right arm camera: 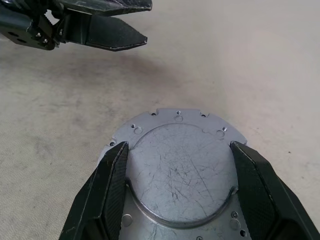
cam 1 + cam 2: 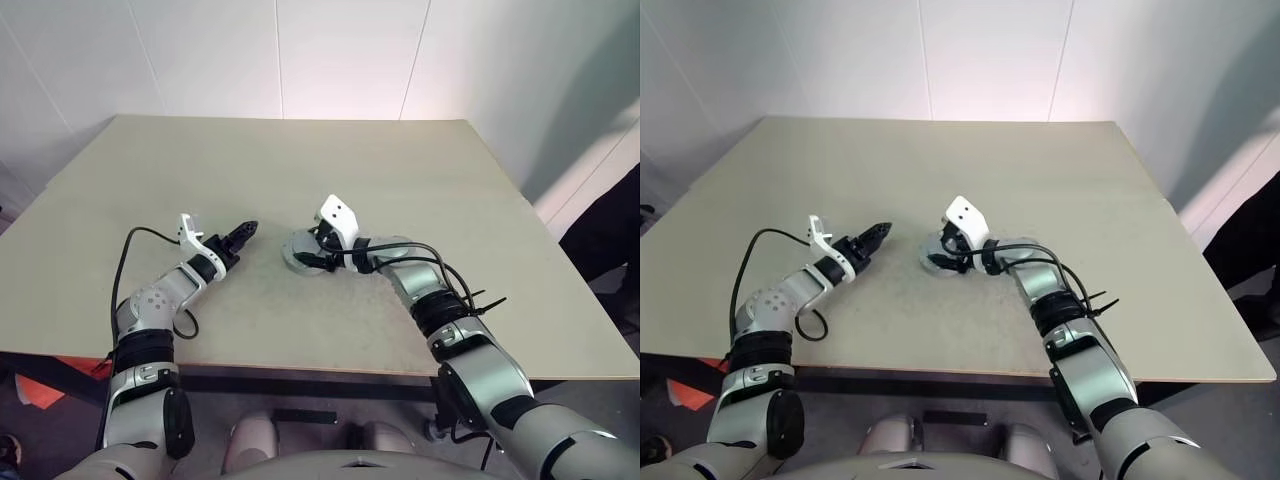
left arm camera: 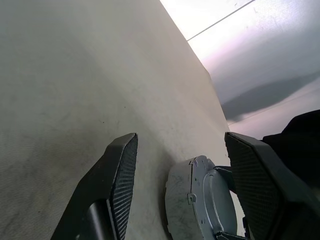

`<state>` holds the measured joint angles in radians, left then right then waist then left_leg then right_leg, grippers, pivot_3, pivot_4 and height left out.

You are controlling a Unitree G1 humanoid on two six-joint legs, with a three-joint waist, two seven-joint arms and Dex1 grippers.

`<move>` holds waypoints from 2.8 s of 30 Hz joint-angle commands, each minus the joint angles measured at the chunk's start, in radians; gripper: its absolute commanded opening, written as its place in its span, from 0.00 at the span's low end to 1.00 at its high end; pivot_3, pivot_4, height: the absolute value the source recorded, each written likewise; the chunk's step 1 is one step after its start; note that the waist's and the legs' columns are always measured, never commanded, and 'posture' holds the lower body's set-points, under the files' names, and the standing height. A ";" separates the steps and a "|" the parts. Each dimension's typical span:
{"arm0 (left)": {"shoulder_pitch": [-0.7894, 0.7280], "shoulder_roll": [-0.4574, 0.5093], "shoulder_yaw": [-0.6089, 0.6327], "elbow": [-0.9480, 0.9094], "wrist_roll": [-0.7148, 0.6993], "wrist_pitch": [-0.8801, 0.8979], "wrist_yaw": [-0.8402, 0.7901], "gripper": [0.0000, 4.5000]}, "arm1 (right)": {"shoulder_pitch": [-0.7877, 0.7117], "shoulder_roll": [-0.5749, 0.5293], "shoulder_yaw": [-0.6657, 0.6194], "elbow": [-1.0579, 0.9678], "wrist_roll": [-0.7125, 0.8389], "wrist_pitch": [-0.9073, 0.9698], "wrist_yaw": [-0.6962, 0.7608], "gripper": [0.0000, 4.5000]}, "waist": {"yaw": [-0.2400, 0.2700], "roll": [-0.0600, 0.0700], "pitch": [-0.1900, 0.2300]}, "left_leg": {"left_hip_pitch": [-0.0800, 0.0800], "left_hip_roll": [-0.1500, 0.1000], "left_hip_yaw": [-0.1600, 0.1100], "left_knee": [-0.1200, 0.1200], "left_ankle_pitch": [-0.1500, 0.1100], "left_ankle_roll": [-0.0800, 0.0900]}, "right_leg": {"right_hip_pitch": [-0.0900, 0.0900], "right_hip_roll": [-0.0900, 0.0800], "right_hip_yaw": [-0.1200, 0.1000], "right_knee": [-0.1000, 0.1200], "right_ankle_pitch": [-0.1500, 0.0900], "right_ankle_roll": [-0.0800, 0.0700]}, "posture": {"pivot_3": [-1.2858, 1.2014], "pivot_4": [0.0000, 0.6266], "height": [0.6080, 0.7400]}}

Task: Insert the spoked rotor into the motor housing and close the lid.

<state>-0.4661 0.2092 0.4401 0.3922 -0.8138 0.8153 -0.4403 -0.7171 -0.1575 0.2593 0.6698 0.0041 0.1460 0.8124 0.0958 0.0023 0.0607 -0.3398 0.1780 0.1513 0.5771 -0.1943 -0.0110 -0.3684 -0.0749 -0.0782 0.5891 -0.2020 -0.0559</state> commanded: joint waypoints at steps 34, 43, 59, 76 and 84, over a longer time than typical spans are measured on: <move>-0.109 -0.051 -0.238 0.160 0.191 0.063 -0.073 0.00 | 0.005 -0.031 -0.019 0.049 -0.024 0.093 -0.048 0.91 | 0.001 0.010 -0.006 | 0.007 -0.004 0.000 -0.006 0.000 0.000 | 0.008 -0.003 0.001 -0.008 -0.004 0.007 | 0.52 0.00 1.00; -0.098 -0.061 -0.234 0.119 0.176 0.079 -0.107 0.00 | 0.055 -0.085 -0.078 -0.272 0.097 0.212 0.064 1.00 | 0.007 0.010 -0.006 | -0.003 -0.005 0.000 -0.007 0.000 0.001 | 0.004 -0.004 0.002 -0.010 -0.005 0.008 | 0.52 0.00 1.00; -0.096 -0.036 -0.182 0.132 0.174 0.042 -0.110 0.00 | 0.111 -0.083 -0.467 -0.367 0.426 1.225 -0.178 1.00 | 0.003 0.011 -0.007 | -0.010 -0.004 0.002 -0.008 -0.003 0.005 | -0.002 -0.004 0.001 -0.008 -0.007 0.003 | 0.52 0.00 1.00; -0.101 -0.010 -0.135 0.133 0.176 0.013 -0.086 0.00 | -0.010 0.167 -0.574 -0.229 0.465 1.252 -0.376 1.00 | -0.021 0.010 -0.008 | 0.001 0.001 0.005 -0.029 0.008 -0.014 | -0.001 0.001 0.001 -0.008 -0.014 0.005 | 0.52 0.00 1.00; -0.100 -0.010 -0.124 0.125 0.175 0.011 -0.078 0.00 | -0.094 0.182 -0.641 -0.112 0.487 1.181 -0.400 1.00 | -0.025 0.010 -0.008 | 0.003 0.001 0.006 -0.032 0.009 -0.014 | -0.003 0.001 0.001 -0.008 -0.014 0.001 | 0.52 0.00 1.00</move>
<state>-0.5684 0.1927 0.3196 0.5300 -0.6477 0.8254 -0.5237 -0.7927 -0.0055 -0.3872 0.5283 0.4662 1.3287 0.4164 0.0709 0.0124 0.0528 -0.3367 0.1786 0.1571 0.5450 -0.1854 -0.0255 -0.3712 -0.0735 -0.0772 0.5812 -0.2155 -0.0563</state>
